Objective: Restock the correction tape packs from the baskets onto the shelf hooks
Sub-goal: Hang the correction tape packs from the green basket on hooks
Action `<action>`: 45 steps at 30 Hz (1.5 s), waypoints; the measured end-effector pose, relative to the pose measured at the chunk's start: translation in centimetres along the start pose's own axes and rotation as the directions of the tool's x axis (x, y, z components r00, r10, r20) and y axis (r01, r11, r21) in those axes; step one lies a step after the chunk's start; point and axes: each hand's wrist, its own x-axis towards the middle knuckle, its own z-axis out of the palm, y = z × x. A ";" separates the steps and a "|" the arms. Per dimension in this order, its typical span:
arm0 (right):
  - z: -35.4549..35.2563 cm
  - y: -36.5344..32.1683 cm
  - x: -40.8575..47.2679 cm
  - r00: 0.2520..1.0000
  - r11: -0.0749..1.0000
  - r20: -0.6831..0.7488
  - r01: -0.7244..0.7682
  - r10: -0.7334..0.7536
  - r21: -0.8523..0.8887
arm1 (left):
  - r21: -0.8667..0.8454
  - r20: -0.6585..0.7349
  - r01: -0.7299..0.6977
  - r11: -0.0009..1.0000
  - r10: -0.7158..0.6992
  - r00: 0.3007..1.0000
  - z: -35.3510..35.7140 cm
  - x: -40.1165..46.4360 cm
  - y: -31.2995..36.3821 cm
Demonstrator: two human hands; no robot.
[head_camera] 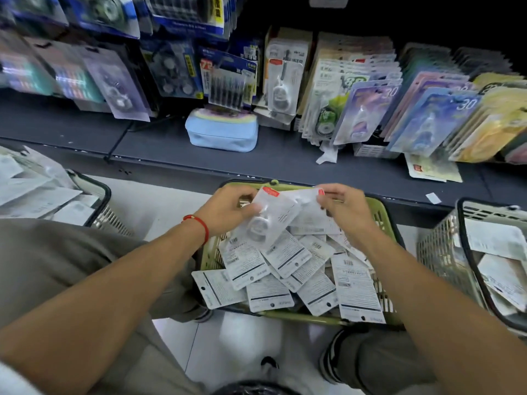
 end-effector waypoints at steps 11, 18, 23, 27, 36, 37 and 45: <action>2.8 -1.5 -0.5 0.960 0.956 0.278 -0.103 0.023 0.274 | -0.386 -0.014 0.169 0.907 -0.188 0.982 2.3 -0.3 -0.1; 2.1 4.1 -2.6 0.649 0.559 0.711 0.496 0.270 -0.664 | -0.732 -0.057 0.400 0.552 -0.634 0.771 1.5 0.1 -2.0; 1.2 4.7 -2.9 0.737 0.617 0.658 0.449 0.153 -0.646 | -0.770 0.145 0.534 0.350 -0.718 0.681 1.5 -0.3 -1.8; -1.5 0.7 -1.2 0.891 0.803 0.446 0.327 -0.086 -0.499 | -0.753 0.058 0.513 0.412 -0.735 0.676 1.6 0.0 -1.4; 2.0 -4.1 -1.0 0.971 0.945 0.172 0.208 -0.168 -0.252 | -0.617 -0.058 0.420 0.666 -0.570 0.819 5.1 0.0 0.9; 2.9 -3.9 -1.5 0.971 0.919 0.131 0.232 -0.200 -0.318 | -0.656 -0.020 0.420 0.628 -0.570 0.821 5.3 0.0 1.2; 2.7 -0.8 -1.5 0.988 0.940 0.096 0.143 -0.119 -0.310 | -0.746 0.170 0.420 0.518 -0.462 0.871 4.3 -1.6 0.3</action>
